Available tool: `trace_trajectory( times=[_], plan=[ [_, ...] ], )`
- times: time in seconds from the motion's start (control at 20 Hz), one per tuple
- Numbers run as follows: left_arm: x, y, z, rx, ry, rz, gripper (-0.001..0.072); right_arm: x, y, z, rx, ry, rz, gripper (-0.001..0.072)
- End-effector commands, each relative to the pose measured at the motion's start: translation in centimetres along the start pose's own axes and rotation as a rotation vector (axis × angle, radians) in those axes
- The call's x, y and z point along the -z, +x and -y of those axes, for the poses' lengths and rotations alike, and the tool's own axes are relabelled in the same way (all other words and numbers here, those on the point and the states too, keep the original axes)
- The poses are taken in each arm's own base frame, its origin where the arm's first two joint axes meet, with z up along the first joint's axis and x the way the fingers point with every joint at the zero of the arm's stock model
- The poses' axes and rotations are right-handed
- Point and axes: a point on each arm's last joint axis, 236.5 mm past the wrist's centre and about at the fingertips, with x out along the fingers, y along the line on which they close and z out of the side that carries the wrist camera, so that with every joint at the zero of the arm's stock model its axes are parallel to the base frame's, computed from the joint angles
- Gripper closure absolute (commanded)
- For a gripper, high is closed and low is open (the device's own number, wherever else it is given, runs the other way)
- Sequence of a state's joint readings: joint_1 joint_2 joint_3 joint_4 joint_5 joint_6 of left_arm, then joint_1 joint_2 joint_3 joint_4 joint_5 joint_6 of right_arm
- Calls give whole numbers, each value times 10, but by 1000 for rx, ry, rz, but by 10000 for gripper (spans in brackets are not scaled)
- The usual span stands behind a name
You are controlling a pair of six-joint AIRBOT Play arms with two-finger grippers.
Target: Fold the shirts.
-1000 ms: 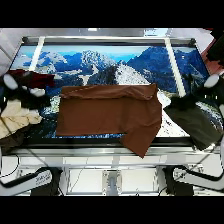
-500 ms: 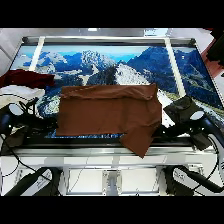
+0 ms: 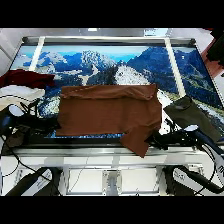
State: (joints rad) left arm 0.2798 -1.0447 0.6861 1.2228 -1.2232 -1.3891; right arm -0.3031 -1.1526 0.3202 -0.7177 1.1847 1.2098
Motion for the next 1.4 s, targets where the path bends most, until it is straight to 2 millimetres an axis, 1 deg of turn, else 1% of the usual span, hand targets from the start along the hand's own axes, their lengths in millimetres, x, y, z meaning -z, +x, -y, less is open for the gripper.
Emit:
trace_trajectory(
  times=[0.0,0.05,0.15,0.3,0.35,0.5,0.6,0.7,0.75,0.85,0.9,0.95,1.0,1.1,1.25,1.3,1.35],
  plan=[
    [-1,0,1,3,-8,4,239,-15,1,-18,-86,-13,75,652],
    [-1,0,0,2,-43,3,239,-13,0,-27,-126,-35,67,681],
    [-1,-1,-6,-21,-201,8,239,-9,-2,-40,-180,-45,52,682],
    [-7,-6,-14,-24,-397,80,243,-4,-2,-43,-190,-88,33,682],
    [-4,-4,-15,-18,-435,75,244,-2,-2,-43,-193,-91,28,682],
    [20,17,-9,17,-504,2,244,-2,-3,-47,-207,-105,26,682],
    [27,31,-7,46,-582,-4,245,-2,-3,-48,-215,-103,29,681],
    [26,41,-1,91,-641,16,251,-2,-4,-50,-221,-101,30,682],
    [22,43,1,111,-658,31,251,-3,-4,-50,-223,-100,31,681],
    [11,44,-1,121,-672,82,253,-3,-4,-51,-228,-98,33,682],
    [5,44,-3,123,-677,111,307,-3,-4,-52,-230,-98,34,682],
    [0,43,-5,122,-679,135,473,-4,-4,-52,-232,-97,35,682],
    [-4,42,-8,119,-676,155,588,-4,-5,-54,-240,-102,39,682],
    [-4,42,-8,117,-667,153,594,-7,-7,-61,-269,-110,53,682],
    [10,45,-12,76,-619,104,595,-11,-9,-69,-301,-120,73,682],
    [14,45,-13,66,-613,91,694,-11,-10,-70,-305,-124,76,682],
    [14,45,-11,73,-611,87,697,-12,-10,-70,-309,-125,78,682]
  ],
)
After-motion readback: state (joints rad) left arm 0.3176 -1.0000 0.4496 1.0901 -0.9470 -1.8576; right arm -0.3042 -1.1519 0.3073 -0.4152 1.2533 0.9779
